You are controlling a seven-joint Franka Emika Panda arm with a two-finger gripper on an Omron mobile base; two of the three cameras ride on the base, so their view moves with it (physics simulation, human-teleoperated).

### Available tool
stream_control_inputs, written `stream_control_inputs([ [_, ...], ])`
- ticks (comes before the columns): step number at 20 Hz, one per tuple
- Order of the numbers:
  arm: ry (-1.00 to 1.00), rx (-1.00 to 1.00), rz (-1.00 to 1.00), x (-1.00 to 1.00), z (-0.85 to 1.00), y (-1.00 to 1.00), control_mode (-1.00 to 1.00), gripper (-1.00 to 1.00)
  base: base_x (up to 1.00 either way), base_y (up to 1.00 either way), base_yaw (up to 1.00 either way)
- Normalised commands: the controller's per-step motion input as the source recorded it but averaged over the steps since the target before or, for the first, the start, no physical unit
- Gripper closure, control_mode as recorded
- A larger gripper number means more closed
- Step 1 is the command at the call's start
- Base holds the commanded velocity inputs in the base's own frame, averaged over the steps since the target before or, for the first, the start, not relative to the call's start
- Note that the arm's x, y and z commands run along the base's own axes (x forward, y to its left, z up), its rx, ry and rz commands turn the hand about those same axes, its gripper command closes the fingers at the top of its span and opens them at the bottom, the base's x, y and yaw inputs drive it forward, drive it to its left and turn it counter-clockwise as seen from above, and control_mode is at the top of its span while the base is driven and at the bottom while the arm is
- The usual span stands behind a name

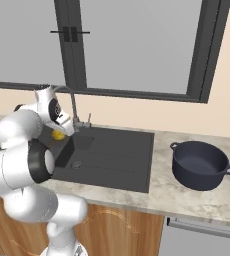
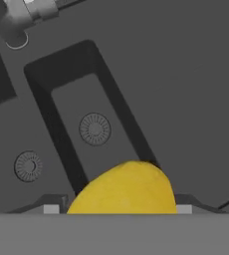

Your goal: Dump the lemon from the pot into the sink. Then turn on the water and wash the lemon. Then turn off the water and put the lemon back in the pot.

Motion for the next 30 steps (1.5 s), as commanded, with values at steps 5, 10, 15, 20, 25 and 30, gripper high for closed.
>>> stream_control_inputs([
  [5, 0.00, 0.00, -0.03, 0.01, 0.21, -1.00, -1.00, 1.00, 0.00, 0.00, 0.00],
  [10, 0.01, 0.00, -0.01, 0.10, 0.10, -1.00, -1.00, 1.00, 0.00, 0.00, 0.00],
  [15, 0.00, 0.00, 0.00, 0.19, 0.24, -1.00, -1.00, 1.00, 0.00, 0.00, 0.00],
  [20, 0.00, 0.00, 0.01, 0.06, 0.50, -1.00, -1.00, 1.00, 0.00, 0.00, 0.00],
  [25, 0.00, 0.00, 0.01, 0.04, 0.22, -1.00, -1.00, 1.00, 0.00, 0.00, 0.00],
  [30, 0.00, 0.00, 0.00, 0.02, 0.13, -1.00, -1.00, 1.00, 0.00, 0.00, 0.00],
])
